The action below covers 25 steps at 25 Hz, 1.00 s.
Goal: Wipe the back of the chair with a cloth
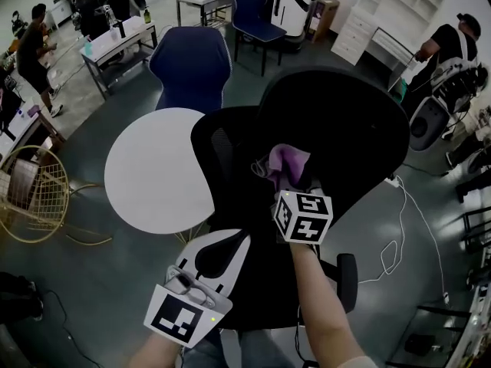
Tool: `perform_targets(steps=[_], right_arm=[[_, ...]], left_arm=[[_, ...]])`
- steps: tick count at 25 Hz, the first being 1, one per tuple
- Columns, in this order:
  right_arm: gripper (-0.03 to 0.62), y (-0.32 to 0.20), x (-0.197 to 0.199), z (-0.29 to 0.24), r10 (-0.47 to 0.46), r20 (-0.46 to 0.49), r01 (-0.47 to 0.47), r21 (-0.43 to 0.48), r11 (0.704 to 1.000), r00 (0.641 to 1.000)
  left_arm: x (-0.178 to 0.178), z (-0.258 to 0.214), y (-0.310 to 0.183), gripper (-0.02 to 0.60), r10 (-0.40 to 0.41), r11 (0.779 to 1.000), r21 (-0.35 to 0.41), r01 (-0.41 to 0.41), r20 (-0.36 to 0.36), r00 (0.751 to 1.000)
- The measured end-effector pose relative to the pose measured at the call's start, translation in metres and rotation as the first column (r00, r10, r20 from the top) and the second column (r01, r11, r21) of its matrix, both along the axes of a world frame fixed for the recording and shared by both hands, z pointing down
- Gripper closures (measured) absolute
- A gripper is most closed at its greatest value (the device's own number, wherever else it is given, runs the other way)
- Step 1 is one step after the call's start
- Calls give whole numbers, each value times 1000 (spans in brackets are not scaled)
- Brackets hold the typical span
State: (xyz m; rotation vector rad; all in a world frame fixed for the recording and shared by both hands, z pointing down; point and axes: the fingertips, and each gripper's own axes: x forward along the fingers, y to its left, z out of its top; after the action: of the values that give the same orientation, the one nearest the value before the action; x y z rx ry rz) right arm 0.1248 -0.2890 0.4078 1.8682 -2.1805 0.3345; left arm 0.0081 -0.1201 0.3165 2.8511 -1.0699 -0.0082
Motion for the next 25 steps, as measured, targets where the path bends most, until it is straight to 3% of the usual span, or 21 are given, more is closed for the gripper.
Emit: perform_targets(steps=[12,19,25], right_arm=[[545,-7,-119,1,-198,-42,197,-9,980,979],[545,-5,-119,7,-202,-67,203,17,979,977],[545,5,-123,52,-212,-33,209,-77,975,977]], left_arm=[[-45,2,-5,571,-64,998,-6,64,1,998],[-53,7,-6,571,-86,996,-10,86,-3,996],[-53,15,-4,571,-77,997,-14,77,5,997]])
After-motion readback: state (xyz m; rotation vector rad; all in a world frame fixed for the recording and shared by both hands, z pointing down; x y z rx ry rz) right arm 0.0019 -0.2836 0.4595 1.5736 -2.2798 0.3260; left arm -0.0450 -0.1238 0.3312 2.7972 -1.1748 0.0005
